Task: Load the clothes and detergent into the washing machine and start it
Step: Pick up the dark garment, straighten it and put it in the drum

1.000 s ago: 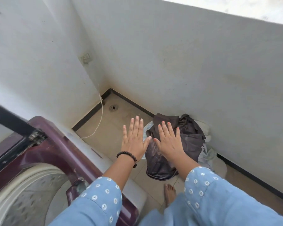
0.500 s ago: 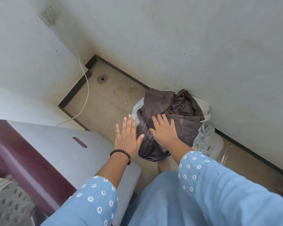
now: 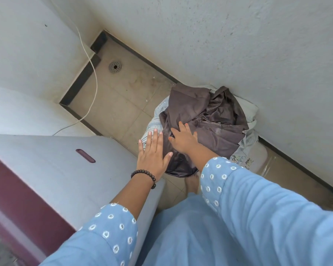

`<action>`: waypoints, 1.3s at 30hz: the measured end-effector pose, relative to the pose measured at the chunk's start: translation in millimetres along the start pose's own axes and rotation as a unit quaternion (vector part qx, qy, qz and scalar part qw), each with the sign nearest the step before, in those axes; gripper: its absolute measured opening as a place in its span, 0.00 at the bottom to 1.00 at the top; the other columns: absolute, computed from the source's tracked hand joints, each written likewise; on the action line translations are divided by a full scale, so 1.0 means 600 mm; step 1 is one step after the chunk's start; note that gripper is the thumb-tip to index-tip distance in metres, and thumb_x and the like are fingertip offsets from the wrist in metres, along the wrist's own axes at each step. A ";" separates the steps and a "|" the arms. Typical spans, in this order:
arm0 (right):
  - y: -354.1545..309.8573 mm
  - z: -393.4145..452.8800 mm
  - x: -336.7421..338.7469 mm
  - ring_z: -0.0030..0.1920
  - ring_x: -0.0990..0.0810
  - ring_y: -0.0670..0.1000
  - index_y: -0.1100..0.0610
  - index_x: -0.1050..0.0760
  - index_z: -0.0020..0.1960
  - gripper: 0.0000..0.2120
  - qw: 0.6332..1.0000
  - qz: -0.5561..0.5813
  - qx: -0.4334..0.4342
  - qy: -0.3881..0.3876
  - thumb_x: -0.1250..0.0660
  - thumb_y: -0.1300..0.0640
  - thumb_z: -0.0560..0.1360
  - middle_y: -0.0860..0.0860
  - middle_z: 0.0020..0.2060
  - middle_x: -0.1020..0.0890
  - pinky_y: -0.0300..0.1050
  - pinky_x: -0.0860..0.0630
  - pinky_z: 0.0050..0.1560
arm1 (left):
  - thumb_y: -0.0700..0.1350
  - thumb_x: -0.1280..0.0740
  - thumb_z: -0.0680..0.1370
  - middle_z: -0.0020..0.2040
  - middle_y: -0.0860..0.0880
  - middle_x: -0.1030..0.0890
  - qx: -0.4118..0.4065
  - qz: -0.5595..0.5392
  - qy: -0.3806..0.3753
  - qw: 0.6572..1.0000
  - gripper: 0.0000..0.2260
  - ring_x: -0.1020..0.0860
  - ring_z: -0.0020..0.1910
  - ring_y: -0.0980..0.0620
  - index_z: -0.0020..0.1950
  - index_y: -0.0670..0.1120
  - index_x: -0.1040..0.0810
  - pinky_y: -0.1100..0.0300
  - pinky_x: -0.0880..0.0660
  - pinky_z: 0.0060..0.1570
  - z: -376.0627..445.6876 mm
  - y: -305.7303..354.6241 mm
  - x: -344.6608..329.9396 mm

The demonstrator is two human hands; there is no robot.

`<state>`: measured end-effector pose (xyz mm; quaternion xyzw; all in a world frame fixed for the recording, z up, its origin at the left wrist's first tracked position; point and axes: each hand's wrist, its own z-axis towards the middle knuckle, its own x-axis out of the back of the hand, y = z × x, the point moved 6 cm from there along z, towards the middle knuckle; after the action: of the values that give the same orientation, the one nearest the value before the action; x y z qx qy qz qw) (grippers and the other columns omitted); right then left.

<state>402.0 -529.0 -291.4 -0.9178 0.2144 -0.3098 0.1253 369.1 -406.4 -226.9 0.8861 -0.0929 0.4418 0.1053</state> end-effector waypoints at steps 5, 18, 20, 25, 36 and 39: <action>-0.006 0.014 -0.003 0.79 0.57 0.55 0.57 0.45 0.78 0.24 0.999 0.041 -0.016 -0.017 0.47 0.54 0.84 0.50 0.80 0.52 0.67 0.51 0.75 | 0.64 0.68 0.72 0.81 0.46 0.60 0.003 -0.008 -0.008 1.000 0.40 0.62 0.79 0.47 0.80 0.45 0.60 0.45 0.64 0.75 -0.002 -0.007 -0.008; 0.020 -0.084 0.067 0.51 0.24 0.52 0.54 0.22 0.46 0.13 0.842 0.534 -0.028 0.073 0.43 0.65 0.81 0.54 0.49 0.21 0.49 0.21 0.52 | 0.56 0.48 0.84 0.81 0.45 0.48 0.119 -0.349 0.020 0.929 0.30 0.53 0.80 0.46 0.80 0.43 0.52 0.46 0.55 0.77 0.014 -0.004 0.050; 0.018 -0.108 0.069 0.43 0.24 0.50 0.55 0.25 0.46 0.13 0.813 0.580 -0.011 0.039 0.45 0.67 0.80 0.56 0.45 0.22 0.42 0.23 0.39 | 0.60 0.46 0.82 0.80 0.44 0.45 0.180 -0.482 0.041 0.856 0.33 0.46 0.79 0.44 0.80 0.43 0.52 0.48 0.48 0.76 0.019 -0.002 0.073; -0.003 -0.183 0.073 0.38 0.21 0.46 0.56 0.22 0.48 0.08 0.790 0.608 0.059 -0.058 0.39 0.65 0.80 0.51 0.39 0.18 0.39 0.26 0.41 | 0.70 0.28 0.65 0.74 0.42 0.33 0.347 -0.634 0.037 0.690 0.52 0.31 0.71 0.40 0.78 0.42 0.44 0.46 0.33 0.70 0.019 -0.021 0.090; 0.017 -0.263 0.124 0.63 0.26 0.45 0.48 0.28 0.68 0.32 0.834 0.549 0.031 0.056 0.35 0.32 0.70 0.43 0.62 0.22 0.44 0.31 0.59 | 0.25 0.37 0.70 0.41 0.42 0.19 0.216 -0.746 0.098 0.622 0.10 0.20 0.39 0.45 0.44 0.38 0.24 0.55 0.23 0.42 -0.053 0.015 0.210; -0.009 -0.276 0.152 0.73 0.35 0.47 0.44 0.43 0.78 0.50 0.763 0.639 0.086 0.037 0.28 0.29 0.62 0.43 0.72 0.32 0.54 0.42 0.74 | 0.23 0.38 0.69 0.36 0.45 0.16 0.112 -0.741 0.074 0.658 0.12 0.18 0.37 0.48 0.43 0.38 0.22 0.57 0.20 0.39 -0.087 0.051 0.249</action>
<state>365.7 -583.1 -113.9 -0.5415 0.7283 -0.2086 0.3645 409.7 -432.3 -73.3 0.6311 0.6527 0.2889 0.3038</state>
